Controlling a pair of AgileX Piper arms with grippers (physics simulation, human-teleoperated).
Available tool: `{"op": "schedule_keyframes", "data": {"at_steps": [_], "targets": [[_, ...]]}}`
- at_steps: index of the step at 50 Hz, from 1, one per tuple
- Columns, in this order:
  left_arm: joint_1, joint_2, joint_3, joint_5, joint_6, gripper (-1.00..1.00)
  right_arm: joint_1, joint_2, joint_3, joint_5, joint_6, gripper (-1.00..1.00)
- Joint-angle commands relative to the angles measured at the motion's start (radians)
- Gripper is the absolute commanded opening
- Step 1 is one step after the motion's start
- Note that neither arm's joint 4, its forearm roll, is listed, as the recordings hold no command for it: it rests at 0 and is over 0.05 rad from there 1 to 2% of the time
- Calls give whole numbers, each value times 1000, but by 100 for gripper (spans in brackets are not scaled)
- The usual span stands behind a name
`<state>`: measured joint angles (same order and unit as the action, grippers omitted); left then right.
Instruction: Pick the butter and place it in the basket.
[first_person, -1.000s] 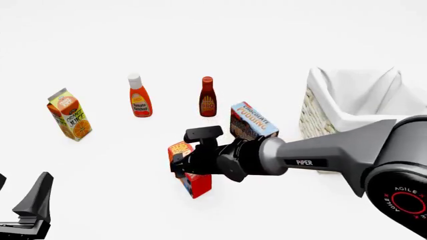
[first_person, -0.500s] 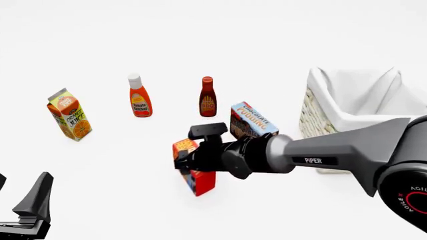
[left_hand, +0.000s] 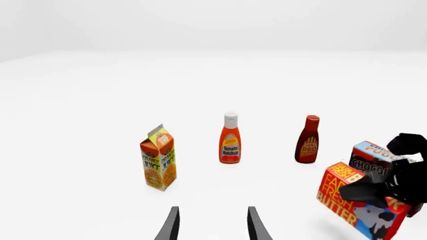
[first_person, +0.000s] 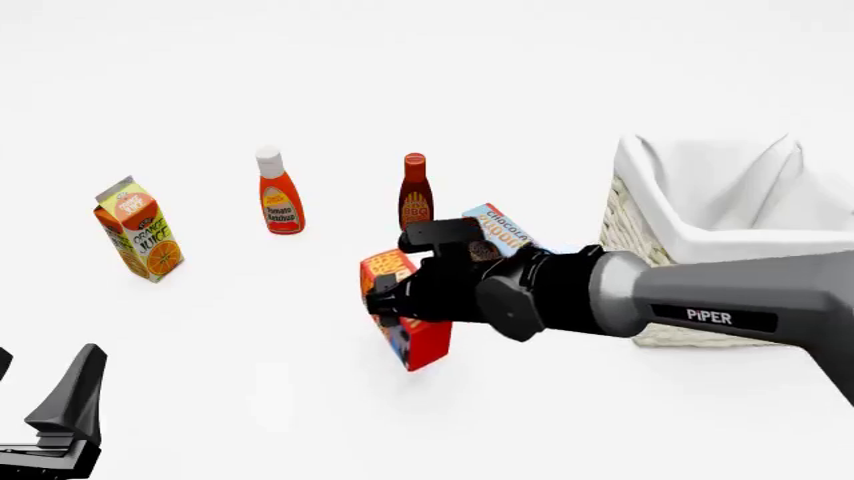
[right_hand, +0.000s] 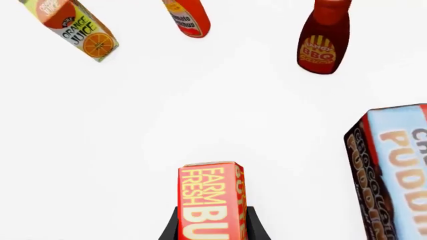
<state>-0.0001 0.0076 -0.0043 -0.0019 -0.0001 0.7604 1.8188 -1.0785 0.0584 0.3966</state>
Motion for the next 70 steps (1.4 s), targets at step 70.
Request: {"op": "schedule_keyframes", "data": {"at_steps": [70], "targets": [[0,0,0,0,0,100,-209,-434,-92,173,-151,-100]]}}
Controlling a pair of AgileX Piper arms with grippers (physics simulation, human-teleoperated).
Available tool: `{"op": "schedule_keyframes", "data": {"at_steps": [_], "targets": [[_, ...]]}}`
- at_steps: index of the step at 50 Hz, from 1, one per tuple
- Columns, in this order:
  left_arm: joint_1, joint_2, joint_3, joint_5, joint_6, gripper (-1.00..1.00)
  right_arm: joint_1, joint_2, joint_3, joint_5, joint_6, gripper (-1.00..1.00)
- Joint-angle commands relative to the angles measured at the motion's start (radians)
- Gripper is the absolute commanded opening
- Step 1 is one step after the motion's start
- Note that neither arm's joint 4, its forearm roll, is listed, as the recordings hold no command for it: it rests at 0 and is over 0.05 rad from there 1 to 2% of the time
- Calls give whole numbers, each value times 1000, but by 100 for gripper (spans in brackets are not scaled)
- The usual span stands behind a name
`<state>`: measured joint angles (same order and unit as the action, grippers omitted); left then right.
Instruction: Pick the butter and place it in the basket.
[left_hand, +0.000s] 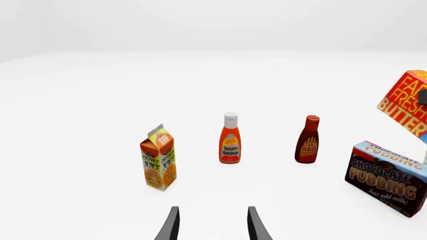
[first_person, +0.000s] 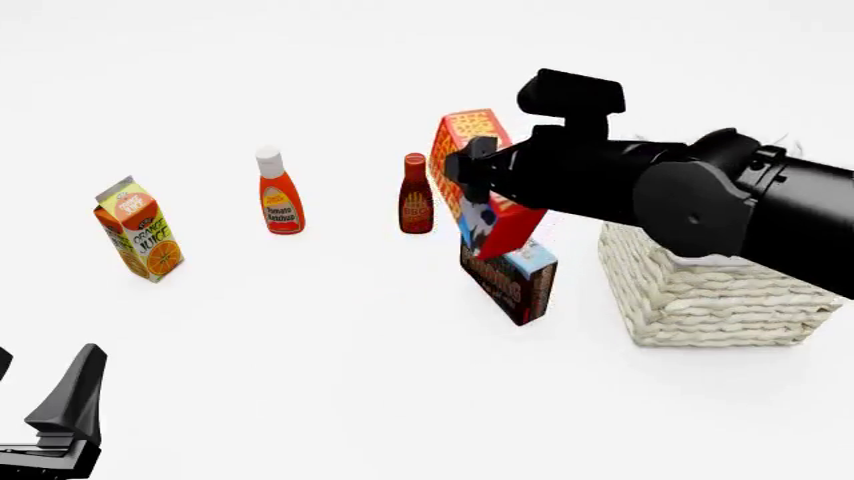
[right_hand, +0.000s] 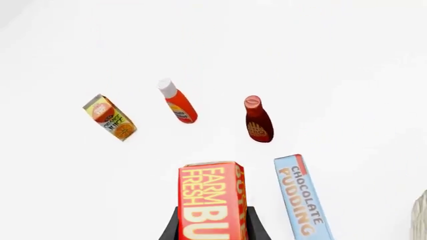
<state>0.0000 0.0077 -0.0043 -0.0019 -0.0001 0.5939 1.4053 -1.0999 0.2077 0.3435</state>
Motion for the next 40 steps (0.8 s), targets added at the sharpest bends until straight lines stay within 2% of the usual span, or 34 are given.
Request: {"op": "schedule_keyframes", "data": {"at_steps": [1,2,3,7,11,19,30,35,40], "targets": [[0,0,0,0,0,100,-49,-17,-76,28,-107,-100],[0,0,0,0,0,100,-49,-17,-77,29,-107,-100],[0,0,0,0,0,100,-80,-21,-85,33,-150,-100],[0,0,0,0,0,100,-124,-40,-83,29,-209,-100],[0,0,0,0,0,100,-193,-74,-66,23,-214,-100],[0,0,0,0,0,100,-231,-118,-41,4,-213,-100],[0,0,0,0,0,100,-305,-157,-34,2,-172,-100],[0,0,0,0,0,100,-378,-174,-27,24,-129,-100],[0,0,0,0,0,100,-400,-167,-36,39,-93,-100]]}}
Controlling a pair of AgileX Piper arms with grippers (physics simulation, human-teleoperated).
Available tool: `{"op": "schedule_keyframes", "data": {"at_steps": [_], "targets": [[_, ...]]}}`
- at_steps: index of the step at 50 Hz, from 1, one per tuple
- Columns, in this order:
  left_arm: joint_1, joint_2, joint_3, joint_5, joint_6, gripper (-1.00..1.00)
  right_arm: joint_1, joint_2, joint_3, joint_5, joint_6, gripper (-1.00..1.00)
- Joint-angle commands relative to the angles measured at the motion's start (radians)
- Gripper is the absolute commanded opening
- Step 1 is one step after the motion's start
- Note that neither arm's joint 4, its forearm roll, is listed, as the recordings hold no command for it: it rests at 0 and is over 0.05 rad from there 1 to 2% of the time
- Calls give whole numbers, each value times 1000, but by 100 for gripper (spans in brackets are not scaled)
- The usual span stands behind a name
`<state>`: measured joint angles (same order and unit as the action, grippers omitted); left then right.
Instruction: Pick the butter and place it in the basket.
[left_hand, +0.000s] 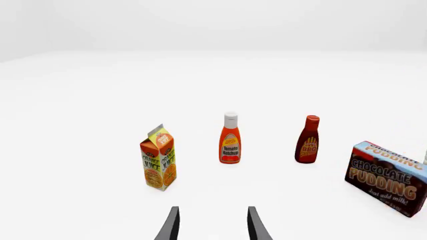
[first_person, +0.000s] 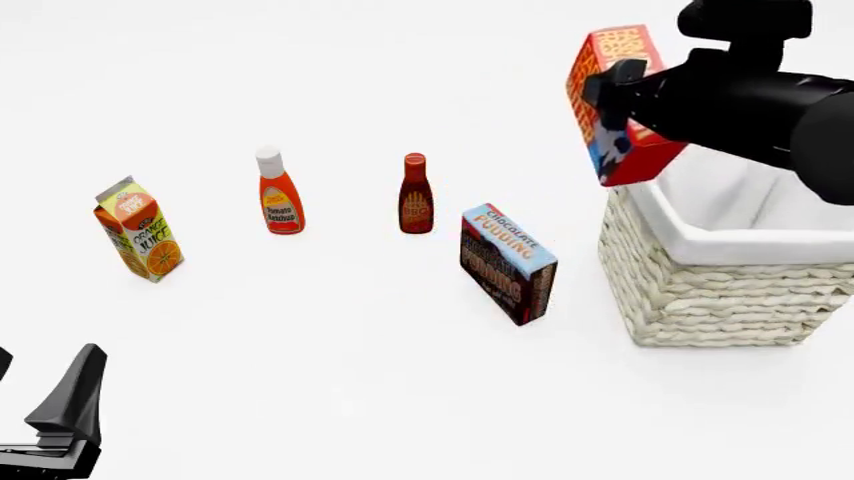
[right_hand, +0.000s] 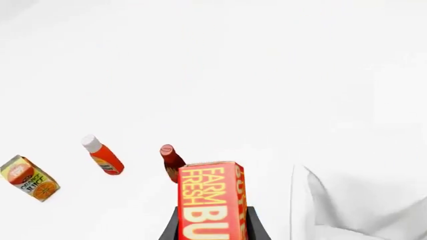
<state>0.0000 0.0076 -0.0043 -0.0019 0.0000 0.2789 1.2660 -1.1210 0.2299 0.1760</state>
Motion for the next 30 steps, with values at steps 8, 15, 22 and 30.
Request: {"op": "schedule_keyframes", "data": {"at_steps": [8,15,22,30], "targets": [[0,0,0,0,0,100,-123,-11,-49,49,136,-100],[0,0,0,0,0,100,-117,25,-117,88,195,-100],[0,0,0,0,0,100,-117,49,-173,126,271,-100],[0,0,0,0,0,100,-132,79,-236,175,346,-100]]}}
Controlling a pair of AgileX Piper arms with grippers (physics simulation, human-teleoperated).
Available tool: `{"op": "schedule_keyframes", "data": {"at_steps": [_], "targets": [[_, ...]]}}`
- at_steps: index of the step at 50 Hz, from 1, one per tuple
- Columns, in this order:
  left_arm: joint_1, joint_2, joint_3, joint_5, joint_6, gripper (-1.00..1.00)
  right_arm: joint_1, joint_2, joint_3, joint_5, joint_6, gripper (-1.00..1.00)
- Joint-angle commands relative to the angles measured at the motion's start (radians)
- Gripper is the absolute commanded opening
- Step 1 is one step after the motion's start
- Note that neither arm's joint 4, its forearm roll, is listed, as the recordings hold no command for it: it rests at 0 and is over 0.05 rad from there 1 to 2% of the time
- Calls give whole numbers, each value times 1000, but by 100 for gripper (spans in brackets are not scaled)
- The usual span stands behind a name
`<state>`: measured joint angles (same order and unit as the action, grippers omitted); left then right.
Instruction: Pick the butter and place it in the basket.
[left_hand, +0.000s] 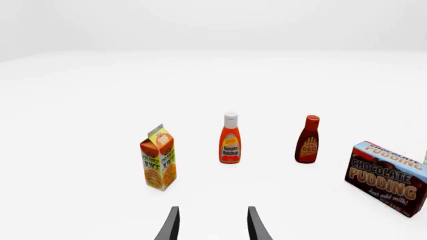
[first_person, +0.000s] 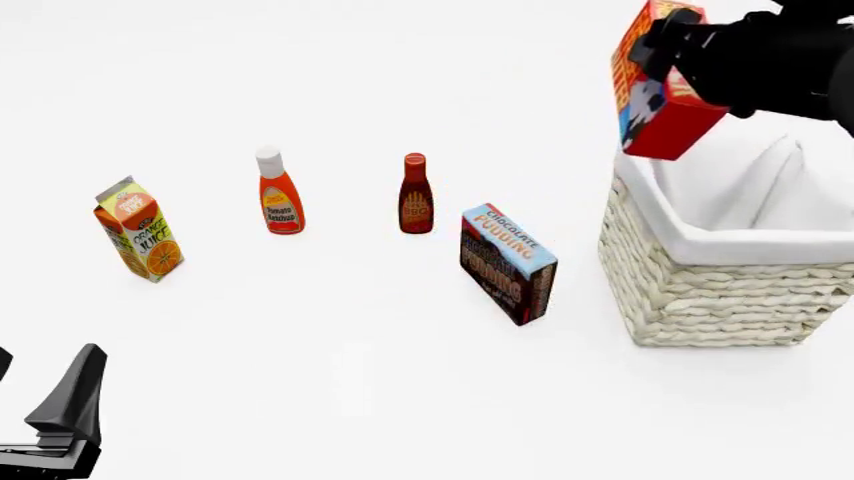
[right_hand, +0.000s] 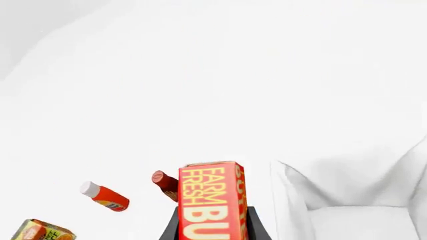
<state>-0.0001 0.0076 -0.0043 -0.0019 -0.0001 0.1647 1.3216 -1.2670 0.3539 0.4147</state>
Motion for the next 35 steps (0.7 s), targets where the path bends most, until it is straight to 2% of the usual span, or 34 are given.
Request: {"op": "schedule_keyframes", "data": {"at_steps": [1,21,35], "targets": [[0,0,0,0,0,100,-24,21,-103,59,122,-100],[0,0,0,0,0,100,-53,57,-183,138,171,-100],[0,0,0,0,0,100,-103,80,-183,167,191,-100]]}}
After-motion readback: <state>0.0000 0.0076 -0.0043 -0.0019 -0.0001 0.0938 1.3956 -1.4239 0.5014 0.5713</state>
